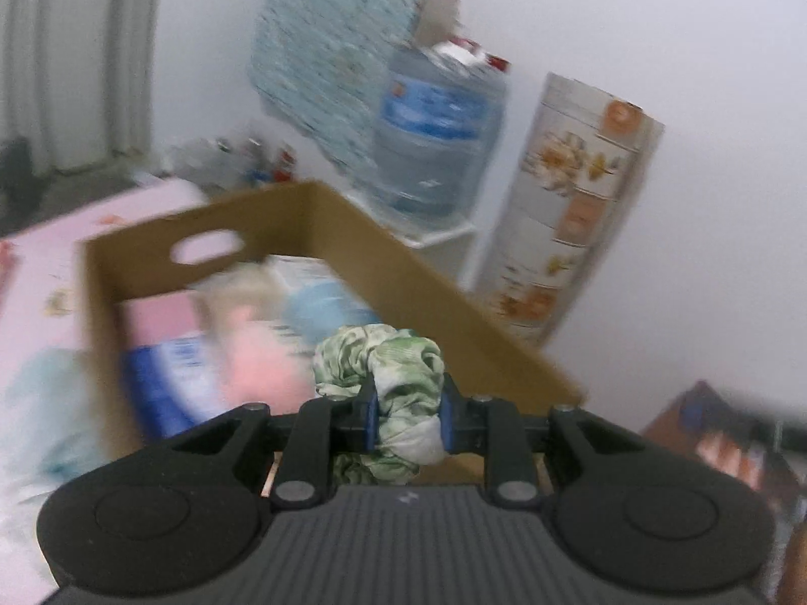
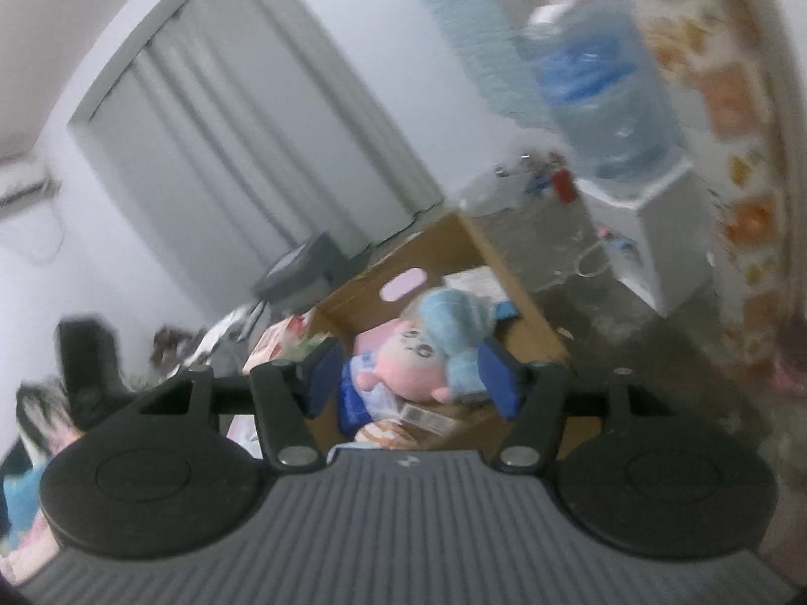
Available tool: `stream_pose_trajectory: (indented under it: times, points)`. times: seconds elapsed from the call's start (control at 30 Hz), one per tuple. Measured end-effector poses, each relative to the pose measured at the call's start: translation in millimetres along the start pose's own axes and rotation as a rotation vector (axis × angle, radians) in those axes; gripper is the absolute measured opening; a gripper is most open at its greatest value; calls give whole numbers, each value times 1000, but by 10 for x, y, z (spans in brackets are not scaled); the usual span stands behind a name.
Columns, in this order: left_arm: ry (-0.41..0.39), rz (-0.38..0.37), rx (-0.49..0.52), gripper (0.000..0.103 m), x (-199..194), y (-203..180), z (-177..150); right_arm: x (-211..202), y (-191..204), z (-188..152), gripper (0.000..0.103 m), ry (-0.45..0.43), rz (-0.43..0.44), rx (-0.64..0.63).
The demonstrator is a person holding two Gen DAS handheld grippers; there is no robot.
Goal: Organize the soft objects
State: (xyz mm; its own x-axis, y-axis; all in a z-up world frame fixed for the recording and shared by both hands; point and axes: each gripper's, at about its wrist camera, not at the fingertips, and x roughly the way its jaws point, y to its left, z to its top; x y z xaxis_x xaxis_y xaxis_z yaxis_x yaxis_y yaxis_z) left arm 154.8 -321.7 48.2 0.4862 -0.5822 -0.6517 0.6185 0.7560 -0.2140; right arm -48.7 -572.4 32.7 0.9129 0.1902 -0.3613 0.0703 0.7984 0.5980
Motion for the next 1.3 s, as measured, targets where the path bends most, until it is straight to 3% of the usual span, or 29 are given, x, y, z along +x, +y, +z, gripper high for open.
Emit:
stream_pose_trajectory:
  times: [0.07, 0.13, 0.23, 0.37, 0.6, 0.8, 1.0, 1.13, 1.3]
  points:
    - [39, -35, -11, 33, 249, -81, 64, -106, -102, -132, 60, -9, -23, 44]
    - [72, -24, -26, 61, 452, -134, 30, -163, -225, -254, 61, -7, -58, 92]
    - [98, -29, -102, 66, 527, -55, -54, -258, -412, -423, 62, 12, -91, 160]
    - [65, -66, -149, 69, 246, 123, -142, -264, -506, -588, 65, 34, -99, 199]
    - [-85, -40, -121, 93, -648, 361, -204, -3, -316, -667, 76, 77, -61, 179]
    - [-189, 244, -145, 101, -1362, 742, -703, 183, 142, -683, 91, 109, -13, 68]
    - [-158, 549, -232, 103, -1667, 1044, -1314, 430, 587, -808, 101, 195, 30, -31]
    - [-102, 618, -315, 103, -1746, 1190, -1599, 641, 906, -910, 102, 229, -1, -142]
    - [-86, 702, -364, 103, -1792, 1213, -1790, 822, 1245, -1056, 102, 275, -77, -269]
